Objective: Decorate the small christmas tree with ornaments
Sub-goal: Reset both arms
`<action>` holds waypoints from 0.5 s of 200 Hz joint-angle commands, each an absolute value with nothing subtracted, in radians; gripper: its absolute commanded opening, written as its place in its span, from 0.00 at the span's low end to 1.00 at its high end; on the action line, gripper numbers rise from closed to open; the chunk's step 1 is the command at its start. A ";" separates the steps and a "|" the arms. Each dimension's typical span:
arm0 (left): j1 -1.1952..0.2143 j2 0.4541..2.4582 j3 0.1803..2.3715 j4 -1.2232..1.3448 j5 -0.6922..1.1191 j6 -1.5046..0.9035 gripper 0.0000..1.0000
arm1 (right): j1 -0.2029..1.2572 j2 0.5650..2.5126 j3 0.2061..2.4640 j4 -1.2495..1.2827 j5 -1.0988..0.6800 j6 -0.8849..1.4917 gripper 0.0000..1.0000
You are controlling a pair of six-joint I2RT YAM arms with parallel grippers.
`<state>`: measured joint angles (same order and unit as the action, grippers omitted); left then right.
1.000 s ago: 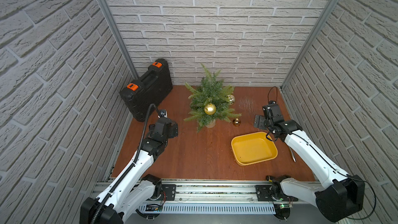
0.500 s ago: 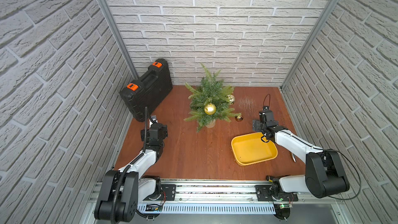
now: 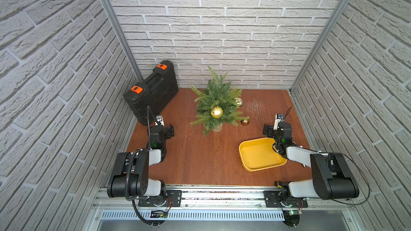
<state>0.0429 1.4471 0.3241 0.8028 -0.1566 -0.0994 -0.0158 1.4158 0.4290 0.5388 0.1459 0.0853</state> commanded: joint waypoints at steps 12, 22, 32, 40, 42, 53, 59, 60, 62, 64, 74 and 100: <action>0.066 1.555 0.366 0.944 -0.064 -0.100 0.98 | -0.009 1.446 0.423 0.697 0.009 0.034 1.00; 0.067 1.574 0.389 0.923 -0.068 -0.103 0.98 | -0.009 1.455 0.402 0.741 0.006 0.035 0.99; 0.069 1.565 0.393 0.898 -0.065 -0.105 0.98 | -0.008 1.469 0.396 0.765 -0.004 0.027 0.99; 0.069 1.574 0.391 0.916 -0.065 -0.104 0.98 | -0.007 1.470 0.403 0.752 -0.004 0.025 0.99; 0.069 1.573 0.391 0.915 -0.065 -0.105 0.98 | -0.006 1.470 0.403 0.751 -0.001 0.025 0.99; 0.069 1.572 0.395 0.906 -0.065 -0.104 0.98 | -0.002 1.474 0.408 0.749 0.004 0.022 0.99; 0.070 1.574 0.393 0.914 -0.067 -0.103 0.98 | 0.002 1.476 0.411 0.743 0.014 0.019 0.99; 0.069 1.574 0.393 0.913 -0.066 -0.103 0.98 | 0.003 1.476 0.410 0.743 0.015 0.018 0.99; 0.068 1.575 0.393 0.911 -0.067 -0.104 0.98 | 0.005 1.476 0.412 0.743 0.020 0.017 0.99; 0.068 1.573 0.394 0.908 -0.067 -0.103 0.98 | 0.007 1.476 0.412 0.742 0.023 0.016 0.99; 0.068 1.574 0.393 0.913 -0.068 -0.103 0.98 | 0.013 1.475 0.410 0.742 0.033 0.013 0.99; 0.068 1.571 0.390 0.914 -0.069 -0.104 0.98 | 0.015 1.470 0.395 0.766 0.039 0.013 0.99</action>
<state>0.0608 1.5723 0.3798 0.8436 -0.0803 -0.1009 0.0078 1.4734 0.4129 0.6945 0.0288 0.0284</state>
